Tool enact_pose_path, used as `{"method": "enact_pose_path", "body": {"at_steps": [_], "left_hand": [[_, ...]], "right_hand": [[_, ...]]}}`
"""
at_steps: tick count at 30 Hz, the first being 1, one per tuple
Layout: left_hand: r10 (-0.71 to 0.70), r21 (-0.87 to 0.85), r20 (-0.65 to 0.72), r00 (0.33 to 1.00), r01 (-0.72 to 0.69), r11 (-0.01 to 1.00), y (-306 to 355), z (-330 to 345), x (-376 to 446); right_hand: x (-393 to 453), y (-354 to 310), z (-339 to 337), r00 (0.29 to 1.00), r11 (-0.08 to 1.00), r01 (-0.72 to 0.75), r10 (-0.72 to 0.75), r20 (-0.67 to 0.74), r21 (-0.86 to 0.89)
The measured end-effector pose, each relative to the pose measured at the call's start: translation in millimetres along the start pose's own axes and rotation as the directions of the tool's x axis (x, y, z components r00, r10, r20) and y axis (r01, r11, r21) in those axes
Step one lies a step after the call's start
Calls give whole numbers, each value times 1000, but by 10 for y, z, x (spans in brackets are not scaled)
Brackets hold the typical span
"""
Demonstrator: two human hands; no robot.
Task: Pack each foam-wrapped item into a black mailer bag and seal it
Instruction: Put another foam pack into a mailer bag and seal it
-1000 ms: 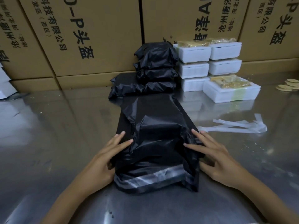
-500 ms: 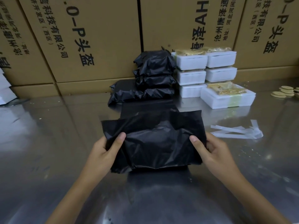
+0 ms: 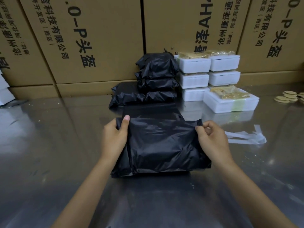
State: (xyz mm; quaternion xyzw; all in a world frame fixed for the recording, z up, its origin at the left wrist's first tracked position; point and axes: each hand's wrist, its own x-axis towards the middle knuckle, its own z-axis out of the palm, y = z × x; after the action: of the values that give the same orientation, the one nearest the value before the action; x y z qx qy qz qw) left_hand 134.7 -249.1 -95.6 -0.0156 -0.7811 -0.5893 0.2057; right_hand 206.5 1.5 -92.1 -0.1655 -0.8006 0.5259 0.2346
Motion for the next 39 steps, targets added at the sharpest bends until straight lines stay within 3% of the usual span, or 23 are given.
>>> {"method": "enact_pose_path", "body": {"at_steps": [2, 5, 7, 12, 14, 16, 19, 21, 23, 27, 29, 32, 39], "left_hand": [[-10, 240, 20, 1000, 5, 971, -135, 94, 56], [-14, 517, 63, 998, -21, 856, -351, 193, -15], [27, 605, 53, 998, -54, 795, -449, 230, -93], [117, 694, 79, 990, -139, 707, -410, 280, -200], [108, 652, 110, 988, -154, 743, -417, 246, -192], [56, 526, 162, 985, -134, 840, -444, 185, -146], [-121, 180, 234, 965, 79, 980, -447, 80, -34], [-216, 11, 311, 926, 224, 975, -438, 14, -3], [-242, -108, 395, 886, 307, 946, -420, -61, 4], [-269, -256, 405, 874, 391, 884, -450, -150, 28], [-231, -281, 372, 899, 346, 895, -456, -172, 42], [-99, -311, 346, 933, 214, 926, -443, -211, 54], [189, -222, 128, 974, -158, 962, -371, -183, 43]], "right_hand": [[-16, 47, 83, 1000, 979, 7, -4, 14, -202], [-51, 121, 141, 999, 953, 36, -30, 23, -302], [-66, 145, 155, 999, 950, 42, -35, 28, -310], [-73, 150, 151, 988, 944, -78, 116, 103, -320], [-47, 76, 79, 988, 888, 1, 69, 136, -461], [-19, -74, 5, 988, 781, 152, -101, 117, -605], [3, -415, 52, 928, 768, 358, -354, 114, -531], [-22, -645, 276, 854, 755, 513, -499, 150, -408], [-78, -798, 627, 779, 713, 626, -561, 281, -315], [-86, -678, 1246, 731, 706, 648, -470, 495, -286], [2, -596, 1361, 749, 736, 622, -461, 476, -267], [127, -609, 1410, 803, 869, 482, -386, 455, -114], [116, -542, 1370, 689, 792, 596, -421, 590, -130]]}}
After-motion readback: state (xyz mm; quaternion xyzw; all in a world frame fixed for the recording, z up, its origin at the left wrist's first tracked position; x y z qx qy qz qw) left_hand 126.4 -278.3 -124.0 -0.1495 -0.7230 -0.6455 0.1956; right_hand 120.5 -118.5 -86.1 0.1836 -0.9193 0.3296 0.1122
